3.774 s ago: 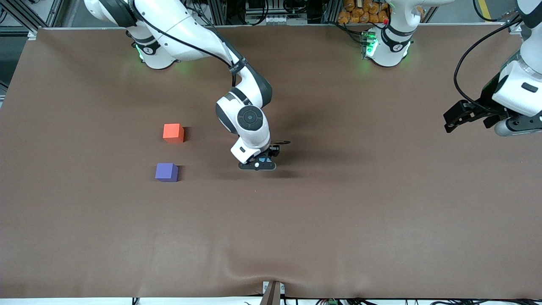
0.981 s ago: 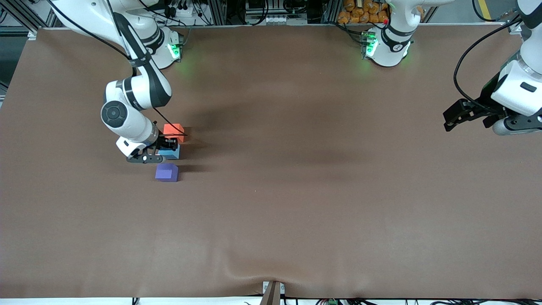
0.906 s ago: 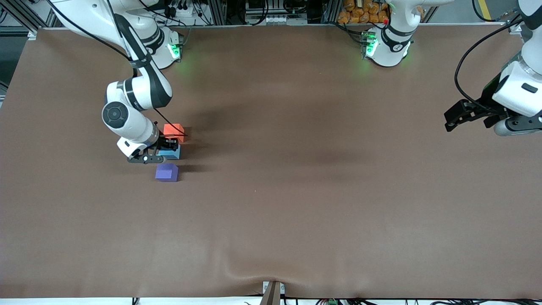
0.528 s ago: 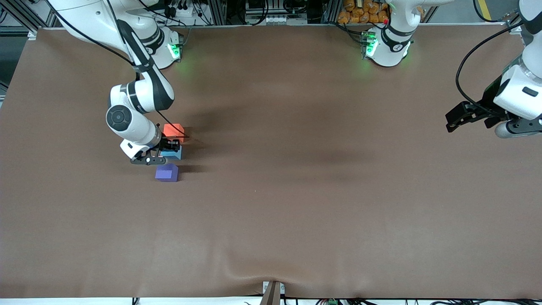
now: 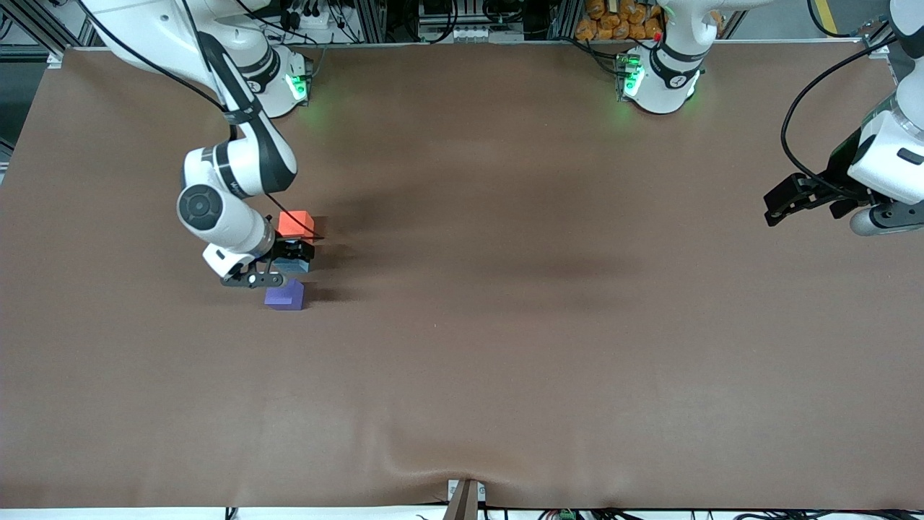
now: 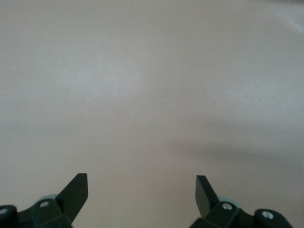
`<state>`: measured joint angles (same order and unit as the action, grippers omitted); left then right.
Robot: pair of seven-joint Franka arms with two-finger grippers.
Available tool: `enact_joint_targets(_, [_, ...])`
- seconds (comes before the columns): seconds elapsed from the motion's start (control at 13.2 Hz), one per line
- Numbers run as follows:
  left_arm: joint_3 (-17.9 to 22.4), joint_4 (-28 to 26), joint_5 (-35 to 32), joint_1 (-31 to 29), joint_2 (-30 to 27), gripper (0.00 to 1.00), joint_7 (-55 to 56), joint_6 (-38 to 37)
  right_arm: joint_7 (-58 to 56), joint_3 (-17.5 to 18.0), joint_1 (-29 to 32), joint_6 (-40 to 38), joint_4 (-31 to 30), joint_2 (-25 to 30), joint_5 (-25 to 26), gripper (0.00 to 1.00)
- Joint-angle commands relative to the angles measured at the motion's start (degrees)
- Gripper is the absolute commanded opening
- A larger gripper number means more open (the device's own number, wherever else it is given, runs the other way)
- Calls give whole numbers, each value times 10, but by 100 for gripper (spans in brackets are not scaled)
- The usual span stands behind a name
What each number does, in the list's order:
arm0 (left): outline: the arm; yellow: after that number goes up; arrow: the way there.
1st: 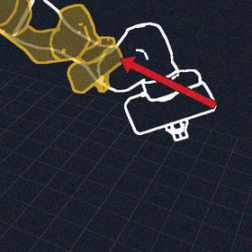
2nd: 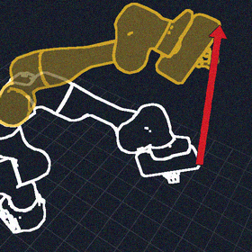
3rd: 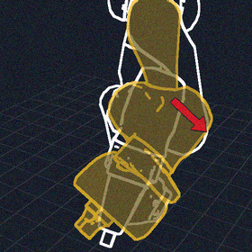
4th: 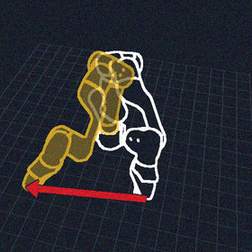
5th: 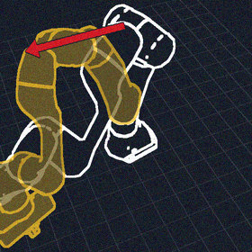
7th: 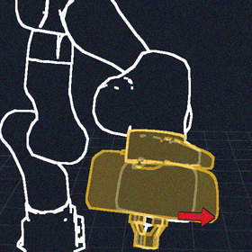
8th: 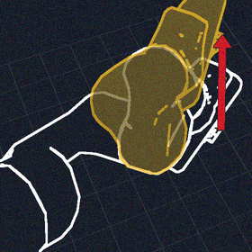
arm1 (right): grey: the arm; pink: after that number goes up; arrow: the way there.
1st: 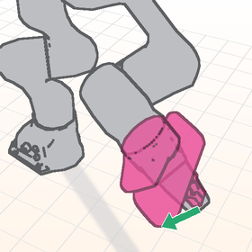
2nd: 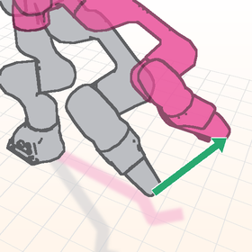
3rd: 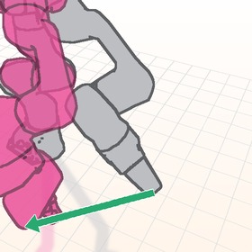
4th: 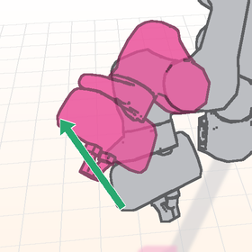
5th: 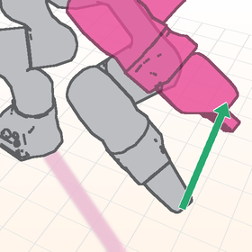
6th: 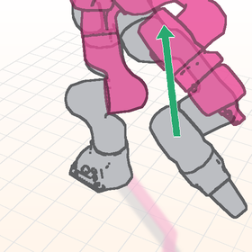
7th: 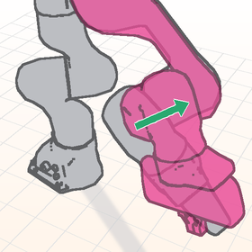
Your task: Place blue block between orange and purple blocks
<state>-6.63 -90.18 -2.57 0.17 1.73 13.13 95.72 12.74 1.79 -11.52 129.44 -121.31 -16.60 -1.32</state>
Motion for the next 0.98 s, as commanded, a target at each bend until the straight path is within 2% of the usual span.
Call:
enact_joint_targets(0.0, [-4, -9, 14, -7, -11, 100, -13, 6, -2, 1, 6, -143, 142, -3, -3, 100])
enact_joint_targets(0.23, [-4, -9, 15, -2, -8, 100, -12, 15, -9, -3, 11, -188, 241, -2, 0, 100])
enact_joint_targets(0.45, [-4, -10, 17, -3, -10, 100, -12, 15, -10, -6, 33, -383, 437, -25, 14, 100])
enact_joint_targets(0.53, [-4, -10, 17, -5, -10, 100, -12, 15, -9, -7, 50, -427, 473, -24, 15, 100])
enact_joint_targets(0.68, [-4, -9, 17, -8, -12, 100, -12, 15, -10, -10, 68, -478, 502, -15, 12, 100])
enact_joint_targets(0.75, [-3, -10, 17, -8, -14, 100, -12, 15, -10, 5, 103, -498, 510, -11, 2, 100])
enact_joint_targets(0.83, [-4, -10, 17, -8, -14, 100, -12, 14, -10, 38, 129, -514, 516, 2, -6, 100])
enact_joint_targets(0.91, [-4, -9, 19, -7, -14, 100, -13, 14, -10, 50, 138, -536, 516, 12, -2, 100])
